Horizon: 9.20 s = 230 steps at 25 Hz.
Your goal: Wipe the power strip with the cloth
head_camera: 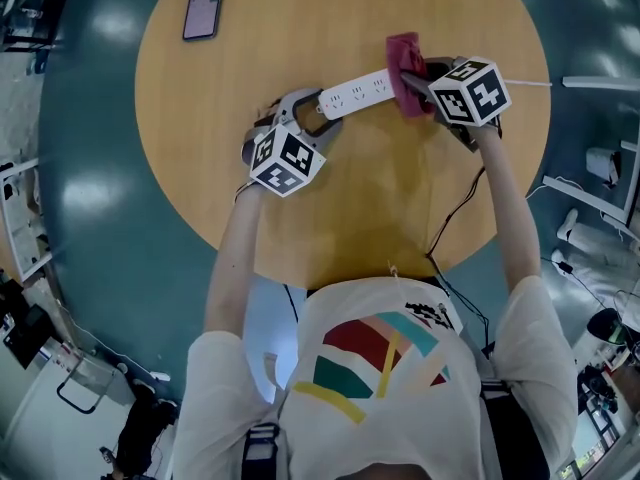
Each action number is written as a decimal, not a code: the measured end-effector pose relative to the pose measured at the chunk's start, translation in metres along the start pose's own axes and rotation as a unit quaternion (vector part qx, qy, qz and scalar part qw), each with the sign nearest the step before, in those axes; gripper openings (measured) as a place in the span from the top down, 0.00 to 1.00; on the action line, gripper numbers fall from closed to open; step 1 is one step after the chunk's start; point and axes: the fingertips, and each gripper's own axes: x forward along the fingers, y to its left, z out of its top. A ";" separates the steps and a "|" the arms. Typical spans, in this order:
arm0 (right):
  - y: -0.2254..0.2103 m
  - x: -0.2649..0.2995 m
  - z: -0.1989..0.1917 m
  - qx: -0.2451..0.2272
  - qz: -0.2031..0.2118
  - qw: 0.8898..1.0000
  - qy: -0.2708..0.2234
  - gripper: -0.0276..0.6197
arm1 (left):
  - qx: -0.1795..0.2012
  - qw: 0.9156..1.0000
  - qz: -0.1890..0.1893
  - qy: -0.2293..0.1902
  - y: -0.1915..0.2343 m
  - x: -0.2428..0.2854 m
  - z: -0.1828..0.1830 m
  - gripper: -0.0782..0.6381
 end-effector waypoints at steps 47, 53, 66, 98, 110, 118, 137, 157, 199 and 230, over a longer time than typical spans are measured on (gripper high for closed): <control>0.056 -0.088 -0.052 -0.004 -0.091 0.995 -0.043 0.90 | -0.090 0.995 0.028 -0.029 -0.004 -0.046 0.006 0.49; 0.097 -0.083 -0.046 -0.113 -0.094 0.988 -0.037 0.90 | -0.181 0.974 0.106 -0.081 0.037 -0.077 0.025 0.83; 0.152 0.024 -0.048 -0.524 -0.151 0.829 0.125 0.90 | -0.170 0.983 0.061 -0.026 -0.003 -0.022 0.029 0.83; 0.037 -0.012 -0.065 -0.478 -0.239 0.830 0.159 0.90 | -0.122 0.991 0.062 -0.010 -0.001 -0.016 0.025 0.83; -0.003 -0.033 -0.075 -0.437 -0.263 0.844 0.168 0.90 | -0.109 0.991 0.071 0.007 -0.005 -0.014 0.033 0.83; 0.026 -0.052 0.001 -0.468 -0.170 0.866 0.049 0.90 | -0.127 0.977 0.167 -0.033 -0.026 -0.027 0.040 0.83; 0.130 0.080 0.057 -0.570 0.215 0.758 0.232 0.90 | -0.208 0.956 0.205 -0.024 -0.008 -0.021 0.029 0.83; 0.015 0.026 0.004 -0.621 0.135 0.684 0.359 0.90 | -0.220 0.956 0.196 -0.012 -0.006 -0.019 0.026 0.83; 0.027 -0.050 -0.076 0.278 -0.014 0.960 -0.007 0.90 | -0.168 0.967 0.190 0.035 -0.021 -0.018 0.028 0.83; 0.149 -0.080 -0.112 0.206 -0.015 0.978 -0.044 0.90 | -0.115 0.978 0.173 -0.018 -0.069 -0.055 0.022 0.84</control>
